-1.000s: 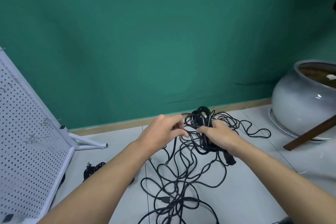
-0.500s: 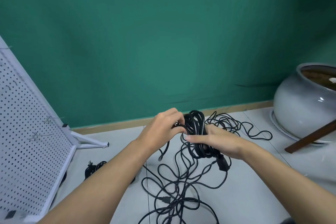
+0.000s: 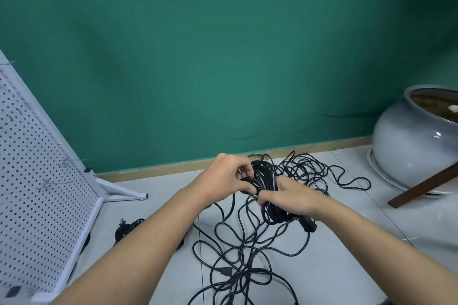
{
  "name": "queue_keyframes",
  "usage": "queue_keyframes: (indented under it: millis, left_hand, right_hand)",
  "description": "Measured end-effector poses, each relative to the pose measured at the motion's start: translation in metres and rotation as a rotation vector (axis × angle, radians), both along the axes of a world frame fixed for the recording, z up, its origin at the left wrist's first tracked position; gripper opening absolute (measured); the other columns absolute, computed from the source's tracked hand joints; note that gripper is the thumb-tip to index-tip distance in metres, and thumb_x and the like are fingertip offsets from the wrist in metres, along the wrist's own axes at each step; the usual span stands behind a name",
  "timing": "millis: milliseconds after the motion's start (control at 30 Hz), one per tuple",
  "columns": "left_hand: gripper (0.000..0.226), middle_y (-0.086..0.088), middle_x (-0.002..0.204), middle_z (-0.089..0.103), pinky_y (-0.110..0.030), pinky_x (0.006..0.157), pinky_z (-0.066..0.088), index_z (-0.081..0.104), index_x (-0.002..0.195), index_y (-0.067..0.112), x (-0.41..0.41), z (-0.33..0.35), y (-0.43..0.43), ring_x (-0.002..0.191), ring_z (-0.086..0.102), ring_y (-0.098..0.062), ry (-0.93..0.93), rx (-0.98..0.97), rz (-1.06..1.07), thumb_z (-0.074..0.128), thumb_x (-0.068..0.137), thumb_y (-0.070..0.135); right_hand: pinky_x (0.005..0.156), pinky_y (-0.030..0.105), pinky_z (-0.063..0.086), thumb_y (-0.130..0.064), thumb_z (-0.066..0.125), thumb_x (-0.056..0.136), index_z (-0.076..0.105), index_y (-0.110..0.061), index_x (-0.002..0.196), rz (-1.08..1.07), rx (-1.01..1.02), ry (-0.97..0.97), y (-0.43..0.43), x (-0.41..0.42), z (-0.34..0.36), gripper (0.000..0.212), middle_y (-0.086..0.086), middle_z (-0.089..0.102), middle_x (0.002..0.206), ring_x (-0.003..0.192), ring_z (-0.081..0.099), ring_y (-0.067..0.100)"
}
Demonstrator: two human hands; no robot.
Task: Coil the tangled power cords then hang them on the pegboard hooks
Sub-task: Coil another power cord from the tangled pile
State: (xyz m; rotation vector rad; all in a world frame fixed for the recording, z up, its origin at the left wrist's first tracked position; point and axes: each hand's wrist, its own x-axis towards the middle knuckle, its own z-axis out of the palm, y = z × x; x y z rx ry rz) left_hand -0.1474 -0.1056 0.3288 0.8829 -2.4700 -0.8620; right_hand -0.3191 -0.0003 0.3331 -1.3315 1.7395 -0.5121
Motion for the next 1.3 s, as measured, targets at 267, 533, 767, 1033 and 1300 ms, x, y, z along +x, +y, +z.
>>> queue_keyframes:
  millis: [267,533,767,1033,1300]
  left_hand:
    - [0.037,0.013,0.104,0.051,-0.02,0.079,0.051,0.059,0.122,0.03,0.0,-0.005,0.006,0.088,0.058,-0.007,0.207,-0.172,0.069,0.077,0.092,0.018]
    - [0.065,0.008,0.117,0.063,-0.018,0.083,0.05,0.048,0.147,0.047,0.004,-0.005,0.002,0.084,0.065,-0.004,0.216,0.005,0.076,0.078,0.091,0.033]
    - [0.043,0.003,0.075,0.071,-0.022,0.069,0.051,0.07,0.133,0.029,-0.002,-0.002,0.004,0.057,0.054,-0.014,0.335,-0.045,0.131,0.077,0.091,0.018]
    - [0.069,0.013,0.132,0.054,-0.03,0.095,0.049,0.018,0.154,0.062,0.001,0.006,0.007,0.099,0.052,-0.008,-0.074,-0.387,-0.067,0.056,0.105,0.032]
    - [0.043,0.015,0.143,0.056,-0.036,0.105,0.049,0.055,0.145,0.037,-0.002,0.004,0.0,0.124,0.059,-0.011,0.009,-0.386,-0.233,0.057,0.105,0.021]
  right_hand:
    - [0.056,0.028,0.033,-0.021,0.063,0.092,0.047,-0.021,0.075,-0.104,-0.142,-0.166,-0.002,-0.001,0.007,0.024,-0.002,0.042,0.067,0.059,0.039,0.015]
    - [0.07,0.032,0.038,-0.019,0.064,0.093,0.056,-0.008,0.092,-0.036,-0.179,-0.167,0.006,-0.009,0.011,0.014,0.001,0.047,0.08,0.072,0.044,0.014]
    - [0.054,0.02,0.035,-0.011,0.062,0.093,0.048,-0.02,0.079,0.016,-0.231,-0.217,0.003,-0.002,0.016,0.022,-0.008,0.042,0.066,0.062,0.039,0.01]
    - [0.056,0.035,0.022,-0.019,0.058,0.089,0.04,-0.025,0.066,0.059,-0.142,-0.099,0.006,-0.003,0.013,0.03,0.003,0.033,0.068,0.061,0.028,0.018]
    - [0.053,0.032,0.028,-0.027,0.059,0.078,0.046,-0.024,0.069,0.061,-0.086,-0.121,0.006,-0.009,0.011,0.016,-0.005,0.042,0.061,0.057,0.036,0.016]
